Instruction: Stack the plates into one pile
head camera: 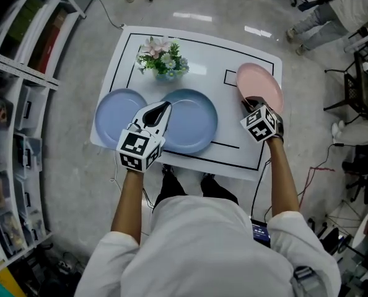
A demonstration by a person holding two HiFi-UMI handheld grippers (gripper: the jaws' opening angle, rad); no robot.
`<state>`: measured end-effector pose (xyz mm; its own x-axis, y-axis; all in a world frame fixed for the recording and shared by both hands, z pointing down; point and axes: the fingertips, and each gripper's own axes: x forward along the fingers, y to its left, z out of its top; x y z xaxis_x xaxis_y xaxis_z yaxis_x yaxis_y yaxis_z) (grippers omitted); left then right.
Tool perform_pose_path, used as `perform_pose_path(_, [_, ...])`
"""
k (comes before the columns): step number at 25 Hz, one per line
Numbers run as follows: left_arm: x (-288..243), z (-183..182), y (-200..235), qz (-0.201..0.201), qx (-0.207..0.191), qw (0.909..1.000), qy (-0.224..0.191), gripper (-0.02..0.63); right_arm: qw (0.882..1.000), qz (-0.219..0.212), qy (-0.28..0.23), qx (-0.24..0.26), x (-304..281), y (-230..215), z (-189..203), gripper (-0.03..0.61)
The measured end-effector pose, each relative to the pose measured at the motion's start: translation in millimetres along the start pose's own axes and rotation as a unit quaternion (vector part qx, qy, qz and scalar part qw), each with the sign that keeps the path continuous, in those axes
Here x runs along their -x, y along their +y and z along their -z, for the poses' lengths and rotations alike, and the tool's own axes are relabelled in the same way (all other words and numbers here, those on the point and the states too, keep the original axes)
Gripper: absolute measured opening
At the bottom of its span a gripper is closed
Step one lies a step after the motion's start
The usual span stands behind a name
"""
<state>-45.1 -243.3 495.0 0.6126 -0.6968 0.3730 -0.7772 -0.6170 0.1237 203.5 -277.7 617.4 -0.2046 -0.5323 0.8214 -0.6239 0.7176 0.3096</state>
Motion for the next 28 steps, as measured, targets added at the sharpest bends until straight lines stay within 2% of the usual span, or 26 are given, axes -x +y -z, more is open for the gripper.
perform_pose_path(8, [22, -22, 14, -0.029, -0.009, 0.9993, -0.021, 0.020, 0.999, 0.020, -0.027, 0.009, 47, -9, -27, 0.044])
perform_pose_path(15, [49, -36, 18, -0.066, -0.018, 0.9969, -0.037, 0.018, 0.995, 0.034, -0.091, 0.033, 99, -7, -70, 0.044])
perform_pose_path(22, [77, -38, -5, -0.108, -0.014, 0.9925, -0.056, 0.020, 0.985, 0.000, -0.138, 0.099, 127, 26, -95, 0.044])
perform_pose_path(28, [101, -16, -24, -0.160, -0.010, 0.9862, -0.043, 0.018, 0.972, -0.051, -0.157, 0.170, 126, 75, -105, 0.046])
